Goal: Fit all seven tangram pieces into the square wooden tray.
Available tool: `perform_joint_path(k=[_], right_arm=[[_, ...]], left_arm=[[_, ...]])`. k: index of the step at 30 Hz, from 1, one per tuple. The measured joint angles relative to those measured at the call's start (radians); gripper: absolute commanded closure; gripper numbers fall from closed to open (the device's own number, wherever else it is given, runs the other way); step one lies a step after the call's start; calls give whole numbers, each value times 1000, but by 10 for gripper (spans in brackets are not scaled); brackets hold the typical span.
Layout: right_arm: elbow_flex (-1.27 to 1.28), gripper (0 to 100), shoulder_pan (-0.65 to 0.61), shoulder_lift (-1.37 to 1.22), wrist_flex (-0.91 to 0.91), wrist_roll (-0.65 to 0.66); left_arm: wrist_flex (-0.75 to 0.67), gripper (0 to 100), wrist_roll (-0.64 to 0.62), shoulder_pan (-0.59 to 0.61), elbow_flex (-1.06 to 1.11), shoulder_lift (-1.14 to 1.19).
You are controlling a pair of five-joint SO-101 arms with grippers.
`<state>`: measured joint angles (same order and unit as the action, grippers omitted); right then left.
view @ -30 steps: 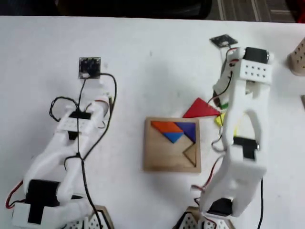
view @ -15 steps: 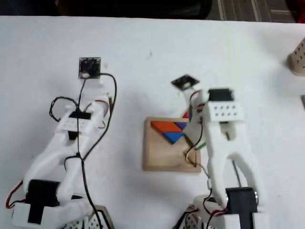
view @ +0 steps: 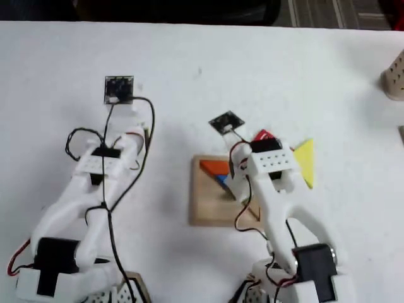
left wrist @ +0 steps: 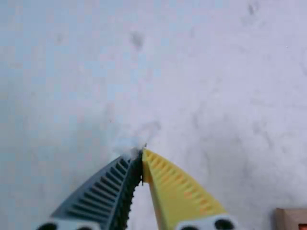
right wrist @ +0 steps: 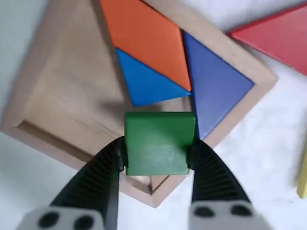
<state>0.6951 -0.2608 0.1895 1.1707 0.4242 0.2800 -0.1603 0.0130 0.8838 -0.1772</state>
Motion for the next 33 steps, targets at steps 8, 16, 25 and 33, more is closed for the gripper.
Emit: perform_joint_path(k=[8, 16, 25, 33], right_arm=[[-2, 741, -49, -43, -5, -2], [-133, 741, -49, -43, 175, -2], [-196, 907, 78, 57, 322, -2], [120, 920, 265, 261, 192, 0]], left_arm=[[0, 973, 0, 0, 0, 0], [0, 973, 0, 0, 0, 0], [0, 976, 0, 0, 0, 0], [9, 976, 0, -164, 32, 0]])
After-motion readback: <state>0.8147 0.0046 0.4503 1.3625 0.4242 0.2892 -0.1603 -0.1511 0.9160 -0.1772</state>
